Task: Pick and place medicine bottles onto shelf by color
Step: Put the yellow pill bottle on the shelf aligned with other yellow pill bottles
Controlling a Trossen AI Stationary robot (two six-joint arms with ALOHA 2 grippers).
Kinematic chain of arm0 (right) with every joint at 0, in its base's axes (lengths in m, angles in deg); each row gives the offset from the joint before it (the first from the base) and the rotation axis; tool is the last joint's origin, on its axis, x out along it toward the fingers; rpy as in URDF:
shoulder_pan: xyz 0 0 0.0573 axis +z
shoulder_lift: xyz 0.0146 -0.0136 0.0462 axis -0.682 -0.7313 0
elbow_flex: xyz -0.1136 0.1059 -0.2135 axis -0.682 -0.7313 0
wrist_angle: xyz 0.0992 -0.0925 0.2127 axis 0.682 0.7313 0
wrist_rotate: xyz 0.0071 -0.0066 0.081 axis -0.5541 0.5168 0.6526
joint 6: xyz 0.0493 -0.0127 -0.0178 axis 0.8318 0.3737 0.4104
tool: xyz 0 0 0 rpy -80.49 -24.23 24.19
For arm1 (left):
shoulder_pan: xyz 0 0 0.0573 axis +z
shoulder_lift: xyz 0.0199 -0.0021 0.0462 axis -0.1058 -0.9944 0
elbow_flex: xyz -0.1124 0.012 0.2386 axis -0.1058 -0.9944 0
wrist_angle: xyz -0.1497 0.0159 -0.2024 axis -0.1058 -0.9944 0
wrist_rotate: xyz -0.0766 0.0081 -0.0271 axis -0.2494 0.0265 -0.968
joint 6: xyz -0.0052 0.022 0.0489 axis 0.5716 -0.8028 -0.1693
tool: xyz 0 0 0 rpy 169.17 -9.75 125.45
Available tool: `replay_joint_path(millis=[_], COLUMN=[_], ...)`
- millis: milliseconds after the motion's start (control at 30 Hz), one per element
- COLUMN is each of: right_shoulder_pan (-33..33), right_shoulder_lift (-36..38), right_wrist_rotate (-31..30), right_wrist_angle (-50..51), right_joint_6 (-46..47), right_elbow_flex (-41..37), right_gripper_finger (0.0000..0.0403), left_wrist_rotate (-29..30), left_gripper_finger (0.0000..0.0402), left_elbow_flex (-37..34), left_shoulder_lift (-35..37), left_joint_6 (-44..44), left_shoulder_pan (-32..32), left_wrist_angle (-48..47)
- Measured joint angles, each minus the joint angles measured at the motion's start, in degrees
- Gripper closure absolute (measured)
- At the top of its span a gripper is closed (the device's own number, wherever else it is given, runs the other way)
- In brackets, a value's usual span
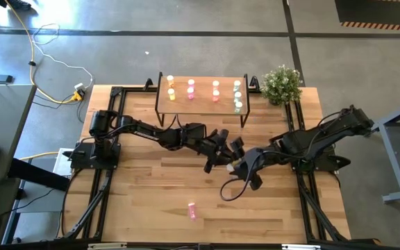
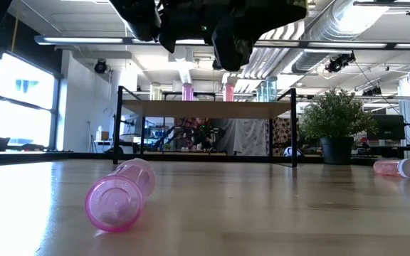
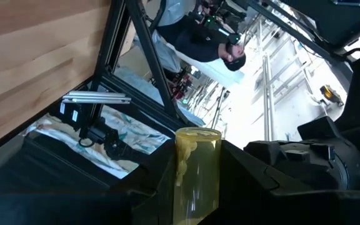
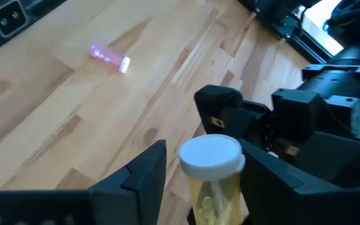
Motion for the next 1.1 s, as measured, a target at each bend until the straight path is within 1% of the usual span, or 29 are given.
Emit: replay_joint_path(millis=[200, 500, 767, 1100], right_shoulder_pan=[-0.02, -0.02, -0.04, -0.04], right_shoulder_lift=[0.15, 0.15, 0.15, 0.15], right_wrist_rotate=[-0.66, -1.04, -1.35, -1.27], right_wrist_angle=[-0.06, 2.50, 2.43, 2.29], right_joint_6=[0.98, 2.90, 2.99, 3.43], right_elbow_flex=[0.00, 0.87, 0.96, 0.98], right_gripper_finger=[0.0256, 0.0267, 0.0306, 0.0309], left_wrist_rotate=[0.04, 0.04, 0.02, -0.52], left_gripper_finger=[0.0300, 0.0300, 0.0300, 0.0300], left_elbow_flex=[0.00, 0.00, 0.02, 0.02], left_shoulder_lift=[0.00, 0.00, 0.00, 0.00], left_joint_6=[-0.29, -1.47, -1.61, -1.83], left_shoulder_pan=[0.00, 0.00, 0.00, 0.00], left_wrist_angle=[-0.32, -1.28, -1.37, -1.32])
